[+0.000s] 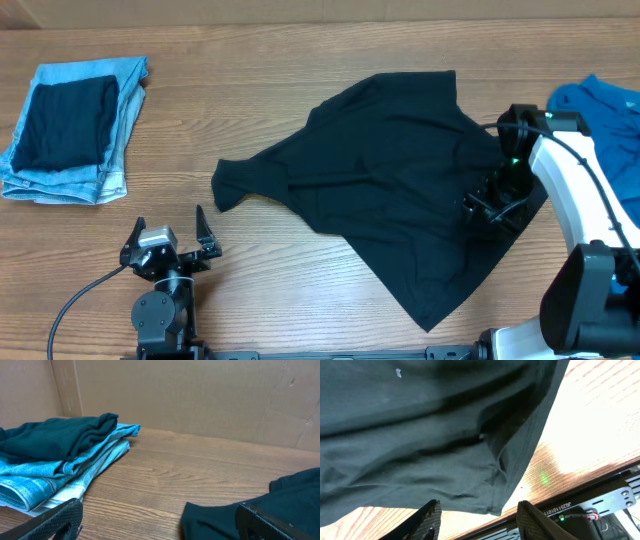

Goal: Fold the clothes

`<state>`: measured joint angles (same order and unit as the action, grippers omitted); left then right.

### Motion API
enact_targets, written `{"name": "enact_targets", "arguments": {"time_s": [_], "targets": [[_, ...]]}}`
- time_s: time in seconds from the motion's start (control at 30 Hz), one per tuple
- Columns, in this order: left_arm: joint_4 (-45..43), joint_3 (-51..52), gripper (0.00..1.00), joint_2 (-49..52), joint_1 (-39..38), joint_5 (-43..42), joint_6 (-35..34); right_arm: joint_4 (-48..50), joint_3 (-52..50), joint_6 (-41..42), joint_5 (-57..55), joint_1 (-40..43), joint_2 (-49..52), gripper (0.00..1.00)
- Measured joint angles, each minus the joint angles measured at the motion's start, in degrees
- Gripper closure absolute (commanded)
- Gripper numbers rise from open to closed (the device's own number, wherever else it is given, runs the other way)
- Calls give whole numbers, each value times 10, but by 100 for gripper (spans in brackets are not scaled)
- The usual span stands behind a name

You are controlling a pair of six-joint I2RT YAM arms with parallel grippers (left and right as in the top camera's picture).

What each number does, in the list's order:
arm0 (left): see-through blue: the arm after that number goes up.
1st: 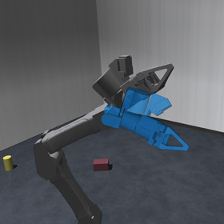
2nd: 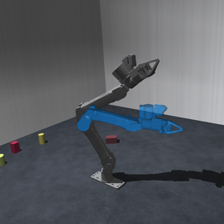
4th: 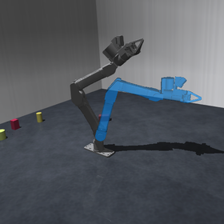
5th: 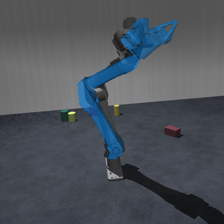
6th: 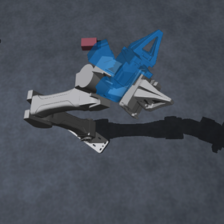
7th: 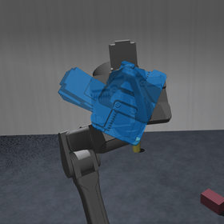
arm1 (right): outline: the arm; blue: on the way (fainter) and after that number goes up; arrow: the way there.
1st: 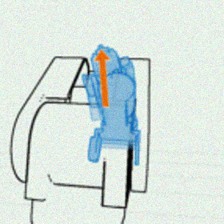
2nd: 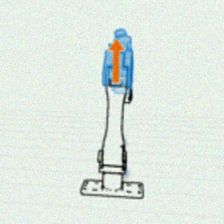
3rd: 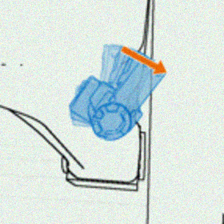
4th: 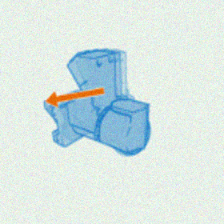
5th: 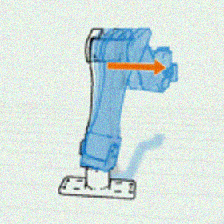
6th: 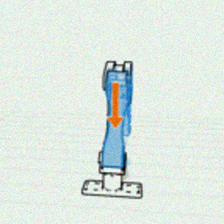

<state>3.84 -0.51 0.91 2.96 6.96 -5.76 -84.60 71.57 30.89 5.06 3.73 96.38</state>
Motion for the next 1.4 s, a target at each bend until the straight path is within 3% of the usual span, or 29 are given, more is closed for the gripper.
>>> {"name": "enact_targets", "arguments": {"time_s": [0.2,0.47,0.53,0.6,0.67,0.93,1.23,1.3,1.37,1.4], "targets": [[0,0,0,0,0,0,0,64,-83,19,-4,0,-1,49],[0,0,0,0,0,0,0,108,-115,41,-31,0,-1,52],[0,0,0,0,0,0,0,118,-125,48,-34,1,-1,59],[0,0,0,0,0,0,0,122,-130,51,-38,1,-1,75],[0,0,0,0,0,0,0,126,-131,57,-39,2,-1,78],[0,0,0,0,0,0,0,137,-143,54,-41,3,-1,71],[0,0,0,0,0,0,0,151,-158,52,-43,3,-1,84],[0,0,0,0,0,0,0,153,-158,51,-43,3,-1,82],[0,0,0,0,0,0,0,156,-158,50,-44,3,-1,71],[0,0,0,0,0,0,0,156,-158,51,-45,3,-1,61]]}}
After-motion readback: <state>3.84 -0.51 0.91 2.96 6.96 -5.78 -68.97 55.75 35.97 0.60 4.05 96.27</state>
